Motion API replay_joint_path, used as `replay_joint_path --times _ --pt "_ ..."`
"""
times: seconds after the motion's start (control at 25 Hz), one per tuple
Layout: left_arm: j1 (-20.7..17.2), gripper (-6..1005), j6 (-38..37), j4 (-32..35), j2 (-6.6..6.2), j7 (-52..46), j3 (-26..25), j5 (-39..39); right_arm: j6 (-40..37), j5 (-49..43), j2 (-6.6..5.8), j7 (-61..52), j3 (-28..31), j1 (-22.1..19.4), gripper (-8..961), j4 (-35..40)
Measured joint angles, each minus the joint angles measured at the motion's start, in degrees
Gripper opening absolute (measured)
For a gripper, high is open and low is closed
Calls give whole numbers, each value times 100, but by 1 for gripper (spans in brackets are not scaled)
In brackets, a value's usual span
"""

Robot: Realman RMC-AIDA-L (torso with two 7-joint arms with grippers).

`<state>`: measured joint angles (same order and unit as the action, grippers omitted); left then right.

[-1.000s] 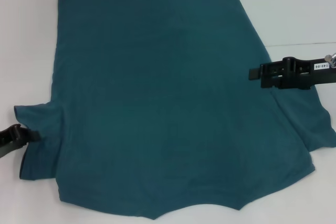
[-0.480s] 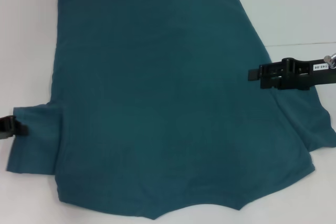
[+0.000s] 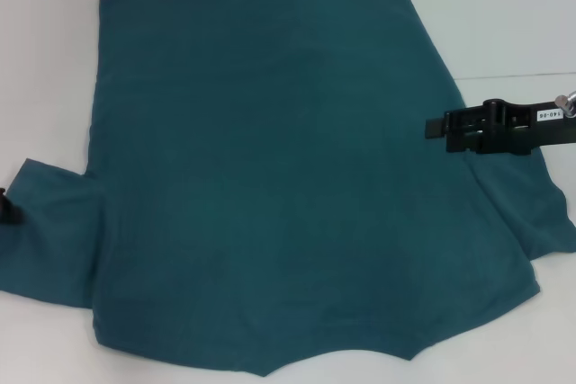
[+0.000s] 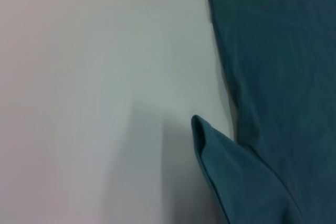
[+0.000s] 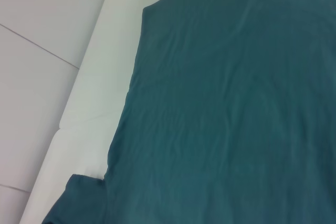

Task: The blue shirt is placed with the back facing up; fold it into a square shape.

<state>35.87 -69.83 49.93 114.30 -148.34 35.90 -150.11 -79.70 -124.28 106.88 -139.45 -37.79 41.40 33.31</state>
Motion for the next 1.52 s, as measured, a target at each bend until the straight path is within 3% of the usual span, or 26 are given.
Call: replay_joint_path --times 0.48,0.56,0.76,0.88,1.52 --pt "374 9 -251 133 -79 -390 120 -474 -1 0 9 1 0 0 582 0" --pt "393 10 -407 308 -26 -564 207 -490 -1 0 9 1 -5 0 581 0" --pt "458 12 -941 952 283 -702 309 -495 11 0 17 4 -37 1 577 0" --pt "594 14 -1224 1160 399 -737 359 -490 40 0 25 -7 -81 17 575 0" --pt "1406 23 -1497 1095 438 -1226 752 -534 54 0 44 -21 -132 71 564 0"
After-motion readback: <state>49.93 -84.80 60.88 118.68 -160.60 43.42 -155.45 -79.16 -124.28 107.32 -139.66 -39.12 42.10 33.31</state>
